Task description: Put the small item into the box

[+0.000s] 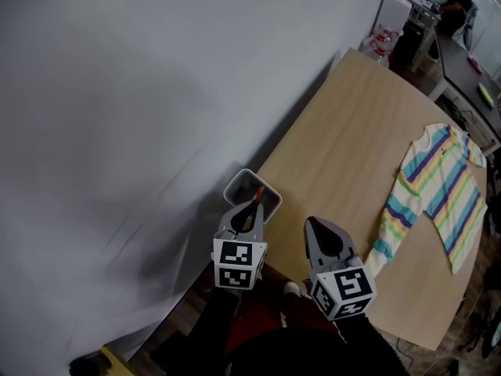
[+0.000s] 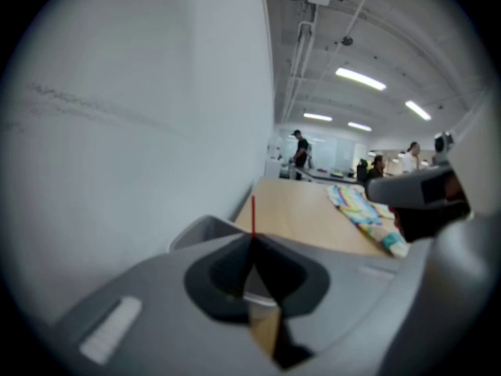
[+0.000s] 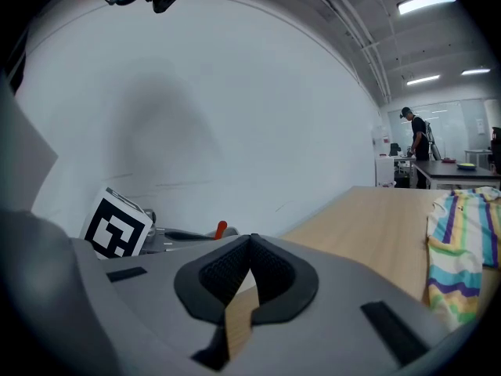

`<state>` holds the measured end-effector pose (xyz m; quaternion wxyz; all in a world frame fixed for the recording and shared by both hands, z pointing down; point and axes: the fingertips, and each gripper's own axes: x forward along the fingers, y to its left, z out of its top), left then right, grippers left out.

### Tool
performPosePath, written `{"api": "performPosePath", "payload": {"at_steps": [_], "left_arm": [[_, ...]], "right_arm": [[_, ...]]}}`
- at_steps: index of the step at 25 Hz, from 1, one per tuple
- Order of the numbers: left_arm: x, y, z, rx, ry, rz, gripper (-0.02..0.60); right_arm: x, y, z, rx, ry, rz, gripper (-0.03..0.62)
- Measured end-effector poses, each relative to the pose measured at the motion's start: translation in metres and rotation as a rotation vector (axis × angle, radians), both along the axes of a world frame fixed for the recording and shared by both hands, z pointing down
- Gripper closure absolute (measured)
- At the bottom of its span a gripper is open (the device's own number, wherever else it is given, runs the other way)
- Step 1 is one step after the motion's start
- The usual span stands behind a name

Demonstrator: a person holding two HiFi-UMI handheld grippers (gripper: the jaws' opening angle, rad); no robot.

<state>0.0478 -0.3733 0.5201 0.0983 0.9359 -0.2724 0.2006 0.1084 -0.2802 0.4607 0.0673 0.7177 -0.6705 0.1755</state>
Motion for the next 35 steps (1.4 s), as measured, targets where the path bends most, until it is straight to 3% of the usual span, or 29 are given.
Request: {"api": "performPosePath", "payload": {"at_steps": [20,35], "left_arm": [[0.017,-0.001,0.033,-0.038,-0.153,0.049,0.566],[0.018,0.000,0.024,-0.034,-0.141,0.038,0.549]], "right_arm": [[0.003,-0.005,0.027,-0.070,-0.021,-0.010,0.586],[0.003,0.000,0.026,-0.074,-0.025,-0.017,0.586]]}}
